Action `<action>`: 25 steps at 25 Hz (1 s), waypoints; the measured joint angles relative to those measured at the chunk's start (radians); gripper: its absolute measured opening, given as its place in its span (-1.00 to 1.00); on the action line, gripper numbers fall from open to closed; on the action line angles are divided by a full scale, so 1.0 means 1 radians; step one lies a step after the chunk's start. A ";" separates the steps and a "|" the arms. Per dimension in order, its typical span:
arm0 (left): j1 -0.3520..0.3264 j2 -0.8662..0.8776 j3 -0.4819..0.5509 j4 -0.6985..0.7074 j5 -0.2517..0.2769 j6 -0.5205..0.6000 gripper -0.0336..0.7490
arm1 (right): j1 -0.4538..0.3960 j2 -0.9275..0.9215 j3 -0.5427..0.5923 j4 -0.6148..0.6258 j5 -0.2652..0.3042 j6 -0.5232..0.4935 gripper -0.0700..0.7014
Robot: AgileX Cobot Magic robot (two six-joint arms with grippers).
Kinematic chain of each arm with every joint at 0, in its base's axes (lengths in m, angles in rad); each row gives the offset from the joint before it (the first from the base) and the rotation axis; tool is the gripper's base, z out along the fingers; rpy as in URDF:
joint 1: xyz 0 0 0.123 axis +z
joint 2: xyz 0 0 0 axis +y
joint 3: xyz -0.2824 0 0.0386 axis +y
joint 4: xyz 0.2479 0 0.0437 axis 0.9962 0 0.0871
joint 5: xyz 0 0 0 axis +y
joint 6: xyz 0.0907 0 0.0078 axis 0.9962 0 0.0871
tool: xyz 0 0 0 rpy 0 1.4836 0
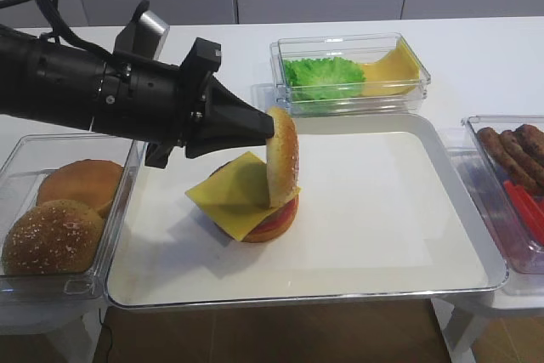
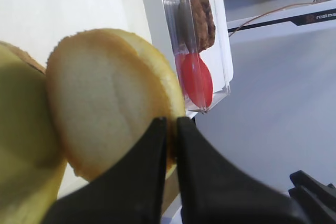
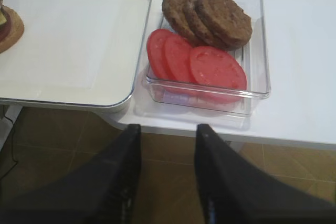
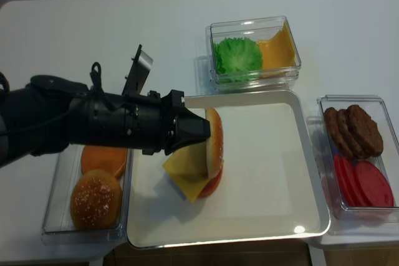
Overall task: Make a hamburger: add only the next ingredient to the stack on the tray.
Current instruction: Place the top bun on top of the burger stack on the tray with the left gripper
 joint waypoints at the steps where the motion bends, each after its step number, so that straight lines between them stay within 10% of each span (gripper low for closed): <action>1: 0.000 0.000 0.000 0.000 0.000 0.000 -0.80 | 0.000 0.000 0.000 0.000 0.000 0.000 -0.14; 25: 0.000 0.000 0.002 0.002 0.000 0.000 -0.59 | 0.000 0.000 0.000 0.000 0.000 0.000 -0.14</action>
